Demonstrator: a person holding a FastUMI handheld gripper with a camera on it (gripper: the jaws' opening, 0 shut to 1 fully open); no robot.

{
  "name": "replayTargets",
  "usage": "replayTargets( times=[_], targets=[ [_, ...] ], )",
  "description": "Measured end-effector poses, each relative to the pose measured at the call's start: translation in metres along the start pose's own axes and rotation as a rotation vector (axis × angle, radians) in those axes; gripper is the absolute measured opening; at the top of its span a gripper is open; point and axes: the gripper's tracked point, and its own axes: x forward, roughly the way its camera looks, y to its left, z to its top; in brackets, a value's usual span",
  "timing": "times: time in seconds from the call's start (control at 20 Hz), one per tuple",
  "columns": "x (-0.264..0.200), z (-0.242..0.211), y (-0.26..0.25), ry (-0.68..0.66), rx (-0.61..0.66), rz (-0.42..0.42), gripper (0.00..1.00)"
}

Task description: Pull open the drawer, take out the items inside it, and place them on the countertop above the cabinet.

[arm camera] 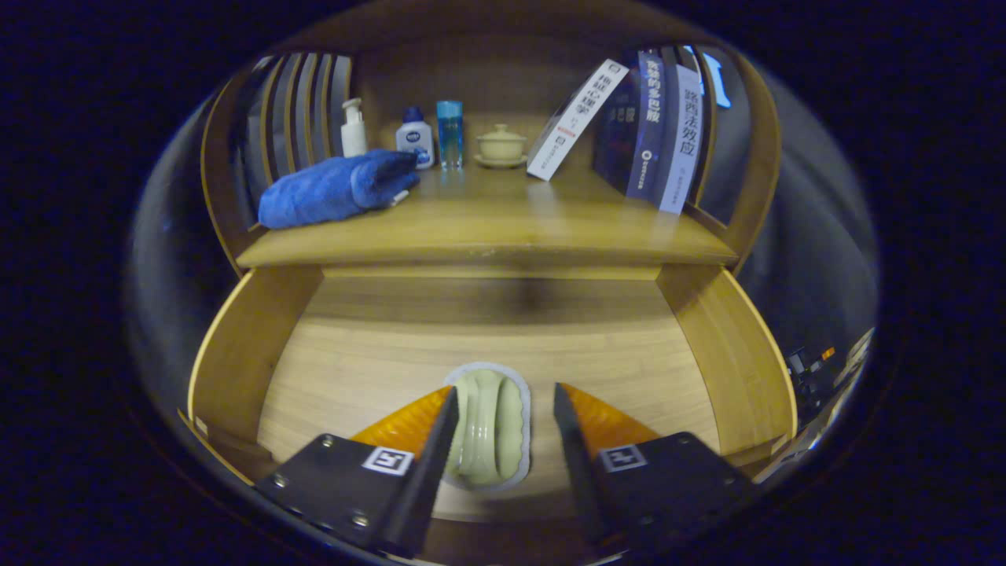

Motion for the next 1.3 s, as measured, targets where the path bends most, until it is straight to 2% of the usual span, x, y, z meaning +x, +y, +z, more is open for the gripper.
replayTargets(
  times=[0.1,0.25,0.4,0.5,0.6,0.75,1.3],
  targets=[
    [0.006,-0.003,0.012,0.032,0.040,0.051,0.55],
    [0.014,-0.019,0.019,0.098,0.030,0.081,0.55],
    [0.009,-0.019,0.022,0.071,0.048,0.109,0.16],
    [-0.001,-0.004,0.023,-0.035,0.043,0.133,0.12],
    [-0.022,0.020,0.029,-0.164,0.057,0.182,0.12],
    [-0.053,0.041,0.030,-0.274,0.106,0.223,0.12],
    [-0.161,0.161,-0.003,-0.704,0.141,0.180,0.12]
  ],
)
